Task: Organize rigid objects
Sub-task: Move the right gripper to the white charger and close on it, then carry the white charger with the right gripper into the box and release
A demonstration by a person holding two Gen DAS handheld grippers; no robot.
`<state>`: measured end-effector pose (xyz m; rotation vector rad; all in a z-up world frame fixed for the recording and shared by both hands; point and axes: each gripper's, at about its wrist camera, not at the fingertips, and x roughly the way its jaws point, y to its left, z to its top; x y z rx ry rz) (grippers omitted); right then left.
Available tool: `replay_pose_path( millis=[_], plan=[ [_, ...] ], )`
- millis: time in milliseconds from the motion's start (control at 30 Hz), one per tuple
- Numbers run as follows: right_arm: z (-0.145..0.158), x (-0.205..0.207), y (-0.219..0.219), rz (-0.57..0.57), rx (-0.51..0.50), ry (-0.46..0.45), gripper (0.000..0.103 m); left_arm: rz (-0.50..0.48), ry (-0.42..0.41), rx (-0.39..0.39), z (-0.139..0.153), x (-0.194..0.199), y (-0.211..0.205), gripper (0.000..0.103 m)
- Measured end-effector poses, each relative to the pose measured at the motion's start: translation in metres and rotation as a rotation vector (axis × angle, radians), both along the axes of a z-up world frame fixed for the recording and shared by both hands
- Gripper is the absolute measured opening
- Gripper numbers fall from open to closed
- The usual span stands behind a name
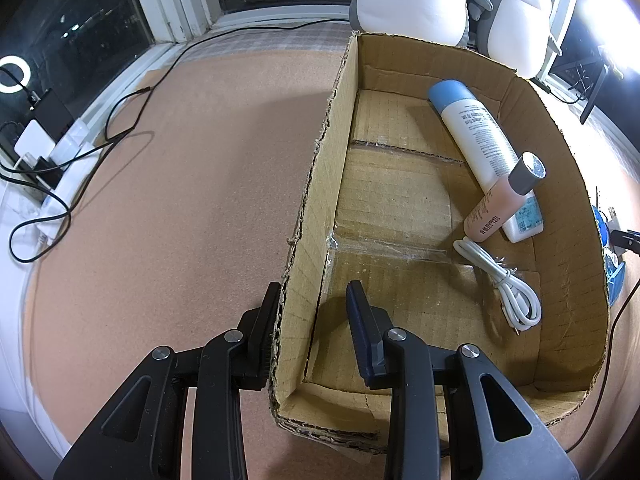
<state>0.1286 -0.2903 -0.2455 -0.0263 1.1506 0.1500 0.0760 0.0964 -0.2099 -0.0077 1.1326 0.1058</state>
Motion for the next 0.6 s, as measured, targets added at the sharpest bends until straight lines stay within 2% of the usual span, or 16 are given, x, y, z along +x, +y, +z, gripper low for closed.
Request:
replay_pose_path(
  millis=[300,600],
  plan=[
    [0.012,-0.009,0.001,-0.003,-0.001,-0.041,0.032,0.0,0.0,0.0,0.0,0.0,0.0,0.031],
    [0.052,-0.022,0.028,0.051,0.015,-0.142,0.032,0.001,0.0,0.0,0.0,0.0,0.0,0.031]
  ],
)
